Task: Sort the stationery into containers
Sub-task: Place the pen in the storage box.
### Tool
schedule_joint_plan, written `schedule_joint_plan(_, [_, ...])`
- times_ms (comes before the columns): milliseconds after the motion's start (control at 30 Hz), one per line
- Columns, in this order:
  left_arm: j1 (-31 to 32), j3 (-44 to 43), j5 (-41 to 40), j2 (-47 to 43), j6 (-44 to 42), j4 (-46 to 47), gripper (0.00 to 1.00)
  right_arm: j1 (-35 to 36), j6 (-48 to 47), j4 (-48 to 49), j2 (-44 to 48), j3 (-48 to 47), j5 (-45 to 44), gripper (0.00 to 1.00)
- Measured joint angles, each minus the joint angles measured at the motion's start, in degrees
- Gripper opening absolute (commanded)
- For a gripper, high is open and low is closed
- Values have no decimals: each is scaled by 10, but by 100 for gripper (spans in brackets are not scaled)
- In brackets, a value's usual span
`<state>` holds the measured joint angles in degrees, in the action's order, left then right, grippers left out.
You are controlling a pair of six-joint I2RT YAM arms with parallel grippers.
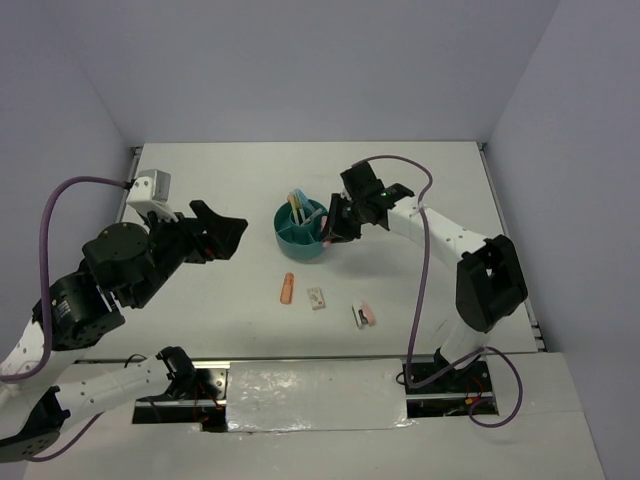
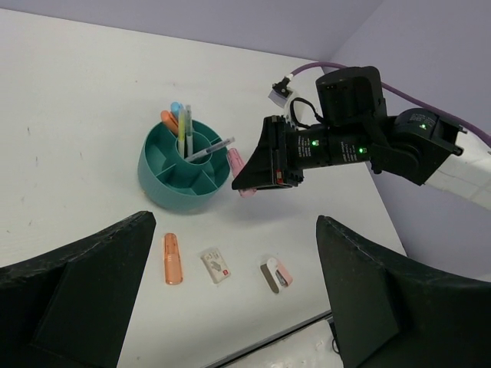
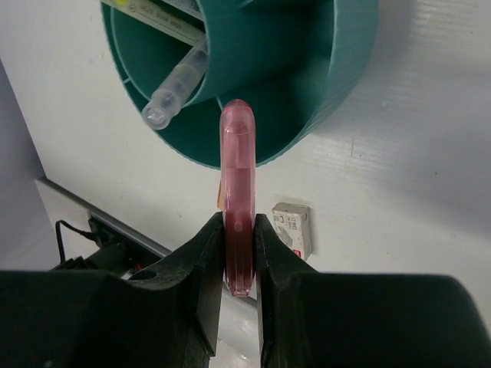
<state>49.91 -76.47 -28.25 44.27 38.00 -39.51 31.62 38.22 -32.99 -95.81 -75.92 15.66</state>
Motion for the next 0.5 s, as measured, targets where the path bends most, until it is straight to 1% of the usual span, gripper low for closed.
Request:
schedule_joint_plan(167, [0,7,0,0,0,-3,99,0,5,-11,-23,-10,0,3])
schedule_joint_plan(267, [0,12,0,0,0,-4,99,0,7,-13,-35,-19,1,9])
schedule_joint_plan(300, [0,13,0,0,0,-5,99,0,8,-13,-38,-21,1,15])
schedule_joint_plan(367, [0,15,0,-1,0,-4,99,0,9,-14,-39,-23,2,21])
schedule_joint_plan(400, [0,17,0,-2,0,-4,99,0,10,-14,-40,-24,2,26])
schedule_joint_plan(500, [0,19,0,-4,0,-7,99,0,13,-15,-40,-30,3,29])
